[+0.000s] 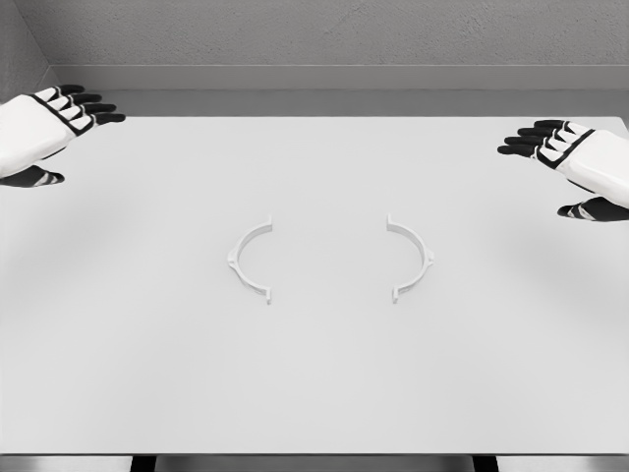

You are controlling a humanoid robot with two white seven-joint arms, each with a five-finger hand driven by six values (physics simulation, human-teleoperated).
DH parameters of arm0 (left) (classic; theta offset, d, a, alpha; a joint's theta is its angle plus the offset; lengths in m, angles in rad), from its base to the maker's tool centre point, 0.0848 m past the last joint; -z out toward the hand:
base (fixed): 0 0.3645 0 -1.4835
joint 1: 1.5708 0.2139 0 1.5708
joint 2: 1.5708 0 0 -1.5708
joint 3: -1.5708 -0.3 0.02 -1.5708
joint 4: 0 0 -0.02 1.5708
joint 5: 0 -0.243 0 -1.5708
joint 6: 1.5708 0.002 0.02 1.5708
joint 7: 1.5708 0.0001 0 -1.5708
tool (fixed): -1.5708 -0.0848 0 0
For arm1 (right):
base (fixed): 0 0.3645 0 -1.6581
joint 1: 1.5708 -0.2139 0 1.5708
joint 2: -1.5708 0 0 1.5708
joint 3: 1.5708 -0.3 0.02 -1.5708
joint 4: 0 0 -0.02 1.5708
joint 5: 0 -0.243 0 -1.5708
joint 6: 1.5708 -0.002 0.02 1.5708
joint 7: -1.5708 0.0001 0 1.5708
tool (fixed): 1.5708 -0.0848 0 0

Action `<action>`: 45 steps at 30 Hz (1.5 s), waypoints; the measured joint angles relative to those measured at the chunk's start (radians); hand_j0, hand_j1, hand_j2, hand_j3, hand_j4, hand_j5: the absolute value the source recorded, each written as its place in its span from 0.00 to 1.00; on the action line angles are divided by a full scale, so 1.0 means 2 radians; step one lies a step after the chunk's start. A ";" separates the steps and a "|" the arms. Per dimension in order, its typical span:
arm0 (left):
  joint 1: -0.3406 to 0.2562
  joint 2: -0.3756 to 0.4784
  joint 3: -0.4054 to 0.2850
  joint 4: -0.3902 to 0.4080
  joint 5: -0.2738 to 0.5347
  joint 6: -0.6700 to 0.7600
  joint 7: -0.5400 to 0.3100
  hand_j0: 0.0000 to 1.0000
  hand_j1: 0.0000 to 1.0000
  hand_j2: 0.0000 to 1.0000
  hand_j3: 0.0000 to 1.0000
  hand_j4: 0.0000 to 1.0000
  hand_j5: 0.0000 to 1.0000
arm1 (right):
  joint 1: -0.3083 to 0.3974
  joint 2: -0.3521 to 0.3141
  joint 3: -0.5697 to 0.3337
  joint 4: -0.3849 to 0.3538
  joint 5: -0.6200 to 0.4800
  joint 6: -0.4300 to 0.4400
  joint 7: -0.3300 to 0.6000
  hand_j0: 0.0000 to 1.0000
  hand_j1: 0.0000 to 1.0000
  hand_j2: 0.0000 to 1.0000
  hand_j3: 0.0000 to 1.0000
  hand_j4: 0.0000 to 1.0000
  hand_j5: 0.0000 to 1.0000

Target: Assemble PVC drainage pipe clamps

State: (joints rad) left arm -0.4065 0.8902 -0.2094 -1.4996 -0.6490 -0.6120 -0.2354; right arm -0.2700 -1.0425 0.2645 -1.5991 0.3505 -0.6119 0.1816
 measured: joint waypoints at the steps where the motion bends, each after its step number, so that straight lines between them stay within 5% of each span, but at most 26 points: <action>1: 0.000 -0.002 0.000 -0.002 0.000 0.000 0.000 1.00 1.00 1.00 1.00 1.00 1.00 | 0.000 0.000 0.000 0.000 0.000 0.000 0.000 1.00 1.00 1.00 1.00 1.00 1.00; 7: 0.000 -0.009 0.001 -0.008 0.000 0.000 0.000 1.00 1.00 1.00 1.00 1.00 1.00 | -0.001 -0.018 0.002 -0.006 -0.004 0.000 0.001 1.00 1.00 1.00 1.00 1.00 1.00; 14: 0.007 -0.037 -0.002 -0.009 -0.004 0.000 0.002 1.00 1.00 1.00 1.00 1.00 1.00 | 0.000 0.008 -0.016 -0.010 -0.023 0.000 0.116 1.00 1.00 1.00 1.00 1.00 1.00; 27: 0.019 -0.079 -0.042 0.021 -0.020 0.000 0.000 1.00 1.00 1.00 1.00 1.00 1.00 | -0.006 -0.005 -0.017 -0.011 -0.025 -0.001 0.182 1.00 1.00 1.00 1.00 1.00 1.00; 32: 0.018 -0.097 -0.055 0.036 -0.020 0.000 -0.001 1.00 1.00 1.00 1.00 1.00 1.00 | -0.095 -0.009 -0.007 -0.007 -0.016 -0.002 0.209 1.00 1.00 1.00 1.00 1.00 1.00; 37: 0.017 -0.108 -0.069 0.058 -0.020 0.000 -0.001 1.00 1.00 1.00 1.00 1.00 1.00 | -0.227 0.036 0.102 0.014 0.022 0.000 0.213 1.00 1.00 1.00 1.00 1.00 1.00; 40: 0.015 -0.110 -0.074 0.065 -0.021 0.000 -0.001 1.00 1.00 1.00 1.00 1.00 1.00 | -0.242 0.046 0.171 0.027 0.035 -0.001 0.214 1.00 1.00 1.00 1.00 1.00 1.00; 44: 0.013 -0.114 -0.077 0.064 -0.021 0.000 -0.001 1.00 1.00 1.00 1.00 1.00 1.00 | -0.248 0.033 0.205 0.030 0.025 -0.001 0.215 0.99 0.99 0.99 0.99 0.99 0.99; 45: 0.012 -0.115 -0.077 0.063 -0.020 0.000 -0.001 1.00 1.00 1.00 1.00 1.00 1.00 | -0.246 0.032 0.209 0.033 0.024 -0.001 0.215 0.82 0.82 0.82 0.82 0.82 0.82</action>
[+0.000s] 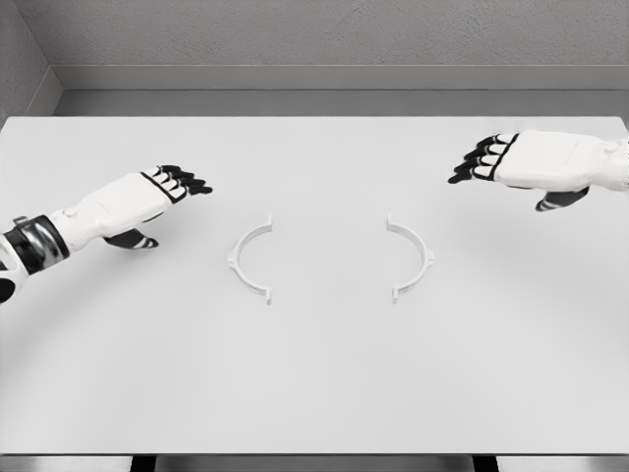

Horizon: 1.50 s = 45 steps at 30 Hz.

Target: Assemble PVC drainage pipe clamps

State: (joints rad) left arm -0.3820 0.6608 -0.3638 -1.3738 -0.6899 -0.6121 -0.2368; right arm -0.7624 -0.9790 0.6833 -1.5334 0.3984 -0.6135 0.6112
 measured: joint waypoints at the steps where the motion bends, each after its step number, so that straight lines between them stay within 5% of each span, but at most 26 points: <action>1: -0.002 -0.001 -0.001 -0.001 0.000 0.000 0.000 1.00 1.00 1.00 1.00 1.00 1.00 | 0.003 0.002 0.004 0.002 -0.001 0.000 0.000 0.76 0.76 0.76 0.76 0.76 0.76; 45: -0.002 -0.054 -0.037 -0.030 -0.004 0.000 -0.015 1.00 1.00 1.00 1.00 1.00 1.00 | 0.044 0.044 0.059 -0.006 0.111 0.000 0.000 0.78 0.78 0.78 0.78 0.78 0.78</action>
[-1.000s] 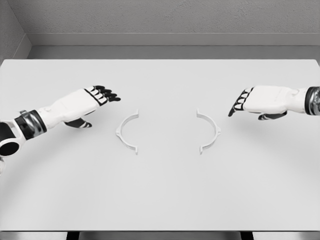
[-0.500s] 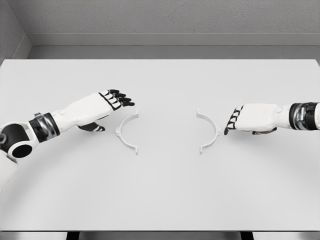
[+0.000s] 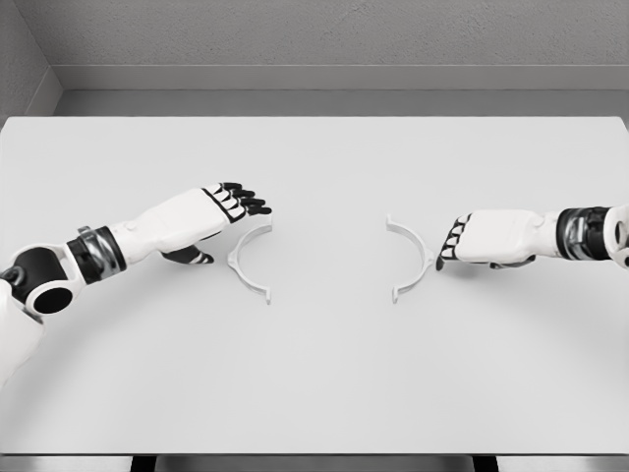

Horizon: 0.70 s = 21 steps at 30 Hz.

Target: Assemble PVC drainage pipe clamps

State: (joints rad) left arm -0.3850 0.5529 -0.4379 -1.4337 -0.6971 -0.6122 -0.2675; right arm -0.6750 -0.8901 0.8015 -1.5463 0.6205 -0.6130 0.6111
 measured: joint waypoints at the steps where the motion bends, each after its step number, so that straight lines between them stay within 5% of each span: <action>1: 0.000 -0.001 0.000 0.001 0.000 0.000 0.000 1.00 1.00 1.00 1.00 1.00 1.00 | 0.000 0.001 0.000 0.001 0.002 0.000 0.000 0.78 0.78 0.78 0.78 0.78 0.78; 21: -0.004 -0.019 -0.004 0.016 -0.001 0.000 -0.003 1.00 1.00 1.00 1.00 1.00 1.00 | -0.002 0.020 0.000 0.001 0.011 0.000 0.000 0.80 0.80 0.80 0.80 0.80 0.80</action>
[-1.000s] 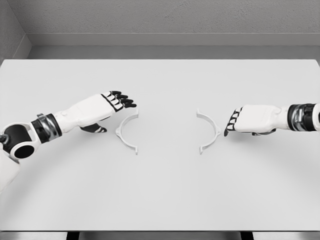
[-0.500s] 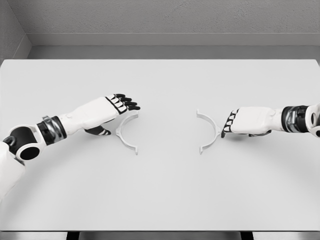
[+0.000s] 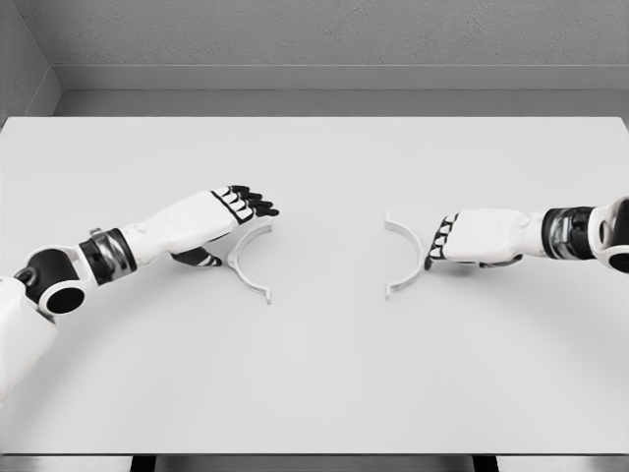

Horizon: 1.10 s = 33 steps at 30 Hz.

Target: Assemble PVC drainage pipe clamps

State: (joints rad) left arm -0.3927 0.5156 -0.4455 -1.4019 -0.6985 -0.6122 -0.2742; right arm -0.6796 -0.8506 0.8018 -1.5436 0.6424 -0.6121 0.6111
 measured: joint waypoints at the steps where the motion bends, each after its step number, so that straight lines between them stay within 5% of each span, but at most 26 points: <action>1: 0.000 -0.002 0.000 0.000 0.000 0.000 -0.001 1.00 1.00 1.00 1.00 1.00 1.00 | 0.000 0.001 0.000 0.000 0.000 0.000 0.000 0.80 0.80 0.80 0.80 0.80 0.80; 33: -0.015 -0.069 0.001 -0.005 -0.022 0.000 -0.034 1.00 1.00 1.00 1.00 1.00 1.00 | -0.008 0.038 0.000 -0.002 0.001 -0.001 0.000 0.80 0.80 0.80 0.80 0.80 0.80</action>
State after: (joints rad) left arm -0.4218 0.3777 -0.4440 -1.4111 -0.7425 -0.6125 -0.3432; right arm -0.6949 -0.7754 0.8025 -1.5481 0.6445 -0.6131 0.6112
